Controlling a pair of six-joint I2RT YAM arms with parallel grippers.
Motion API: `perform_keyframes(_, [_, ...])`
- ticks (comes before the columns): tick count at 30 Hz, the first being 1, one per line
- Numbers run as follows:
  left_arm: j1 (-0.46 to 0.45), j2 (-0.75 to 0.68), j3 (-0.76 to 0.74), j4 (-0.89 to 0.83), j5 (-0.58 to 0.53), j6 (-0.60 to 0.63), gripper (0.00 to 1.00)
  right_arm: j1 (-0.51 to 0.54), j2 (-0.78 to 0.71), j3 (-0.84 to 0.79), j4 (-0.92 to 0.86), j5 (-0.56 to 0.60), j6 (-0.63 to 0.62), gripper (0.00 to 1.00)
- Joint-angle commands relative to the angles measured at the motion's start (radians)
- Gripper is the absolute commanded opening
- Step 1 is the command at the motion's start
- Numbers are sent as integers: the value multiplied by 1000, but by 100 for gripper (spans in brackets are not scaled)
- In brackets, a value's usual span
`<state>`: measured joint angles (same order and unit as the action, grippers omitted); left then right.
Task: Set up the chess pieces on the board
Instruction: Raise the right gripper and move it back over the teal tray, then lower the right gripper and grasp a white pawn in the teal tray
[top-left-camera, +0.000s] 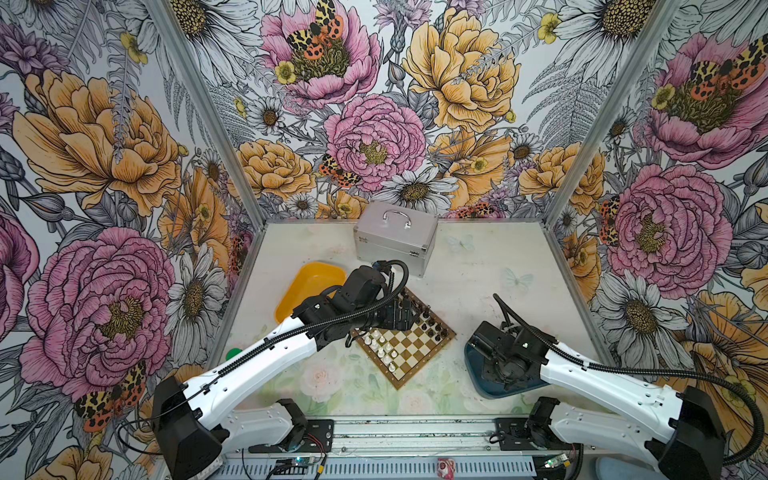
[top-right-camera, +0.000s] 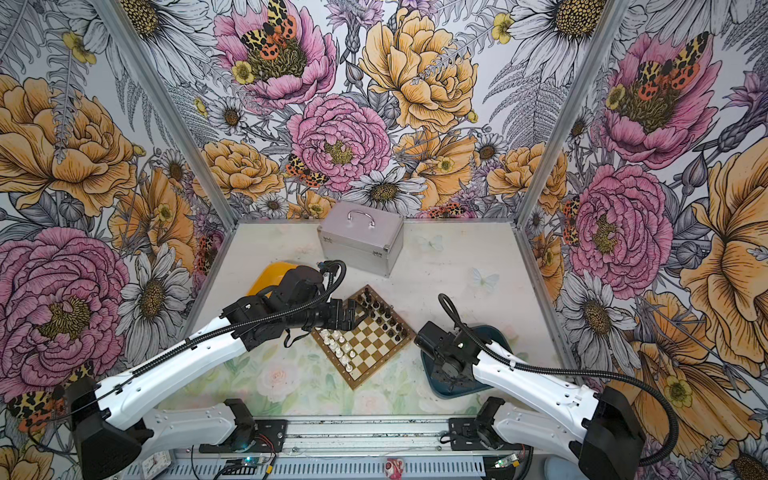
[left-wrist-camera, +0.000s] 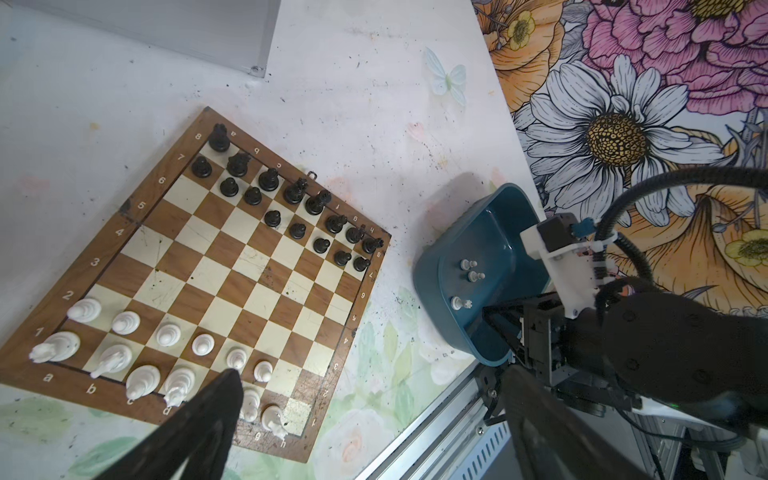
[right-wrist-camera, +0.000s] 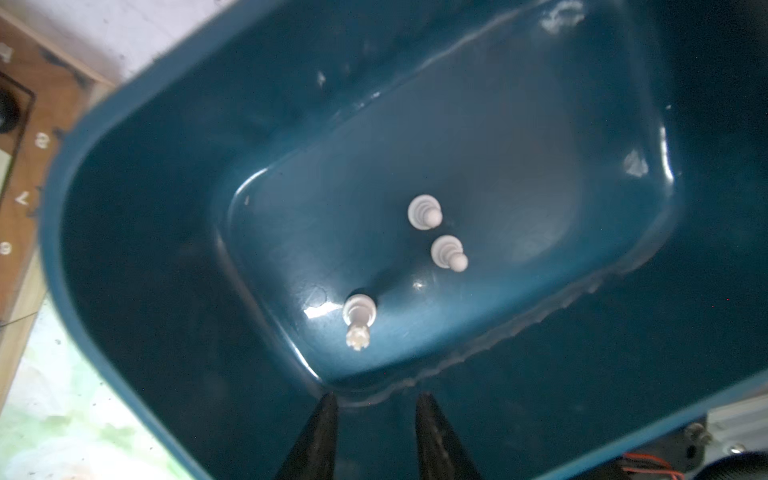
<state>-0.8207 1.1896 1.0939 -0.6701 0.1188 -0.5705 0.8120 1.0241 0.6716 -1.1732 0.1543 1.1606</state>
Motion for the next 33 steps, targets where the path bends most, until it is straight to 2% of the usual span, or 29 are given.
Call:
perform_keyframes(1, [-4,5,39,41,-25,0,99,-13,-29,-45,67,-26,14,34])
perform_keyframes(4, [-5,17,48,41,-28,-2,99,-56,-33,-68,95,-47,-7,34])
perform_keyframes(22, [-8,16,55,40,-50,-17,99,-162,49,-81,193,-106,-141,34])
perform_keyframes(33, [-8,25,57,38,-56,-17,99,-189,73,-87,210,-123,-176,25])
